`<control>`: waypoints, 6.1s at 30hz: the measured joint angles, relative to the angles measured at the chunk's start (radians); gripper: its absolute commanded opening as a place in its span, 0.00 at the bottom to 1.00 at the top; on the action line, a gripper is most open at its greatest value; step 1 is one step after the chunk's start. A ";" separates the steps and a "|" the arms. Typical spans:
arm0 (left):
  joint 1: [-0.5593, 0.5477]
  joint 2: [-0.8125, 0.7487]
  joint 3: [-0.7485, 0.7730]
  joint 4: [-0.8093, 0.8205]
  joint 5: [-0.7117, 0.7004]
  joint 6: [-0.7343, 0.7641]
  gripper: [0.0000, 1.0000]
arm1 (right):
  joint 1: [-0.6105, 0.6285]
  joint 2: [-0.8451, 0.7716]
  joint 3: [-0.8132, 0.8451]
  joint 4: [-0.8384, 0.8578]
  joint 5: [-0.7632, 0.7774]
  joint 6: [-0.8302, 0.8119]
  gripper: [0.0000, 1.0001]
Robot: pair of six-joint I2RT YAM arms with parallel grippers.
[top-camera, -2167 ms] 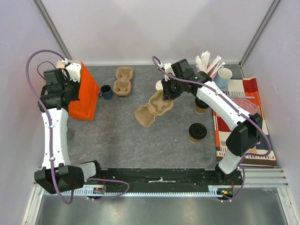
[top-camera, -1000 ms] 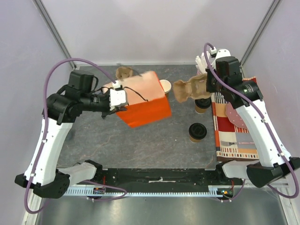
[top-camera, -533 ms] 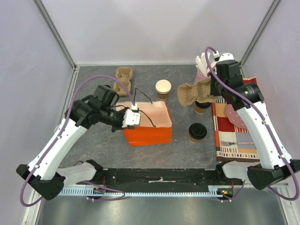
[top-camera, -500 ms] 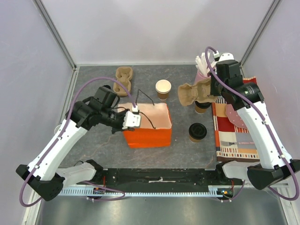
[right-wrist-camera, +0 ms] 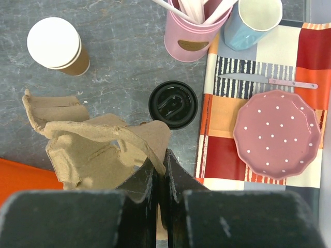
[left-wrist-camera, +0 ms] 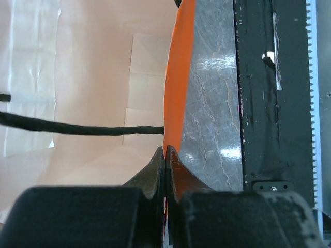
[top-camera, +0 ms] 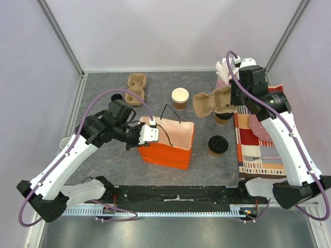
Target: Pack the takeout coffee
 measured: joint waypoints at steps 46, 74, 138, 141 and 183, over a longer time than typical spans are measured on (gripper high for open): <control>0.235 -0.089 0.512 -0.155 -0.111 -0.381 0.94 | -0.051 0.068 0.239 -0.039 -0.058 0.350 0.00; 0.401 -0.019 0.179 0.167 0.059 -0.651 0.69 | -0.052 -0.161 0.191 -0.059 -0.438 0.622 0.00; 0.407 0.172 0.588 -0.223 0.175 -0.189 0.63 | -0.052 0.060 0.486 -0.190 -0.715 0.835 0.00; 0.404 0.069 0.489 -0.230 0.250 -0.189 0.68 | -0.052 0.014 0.403 -0.174 -0.706 0.846 0.00; 0.043 -0.185 -0.011 -0.115 0.122 -0.018 0.14 | 0.320 0.014 0.140 -0.091 -0.631 0.974 0.00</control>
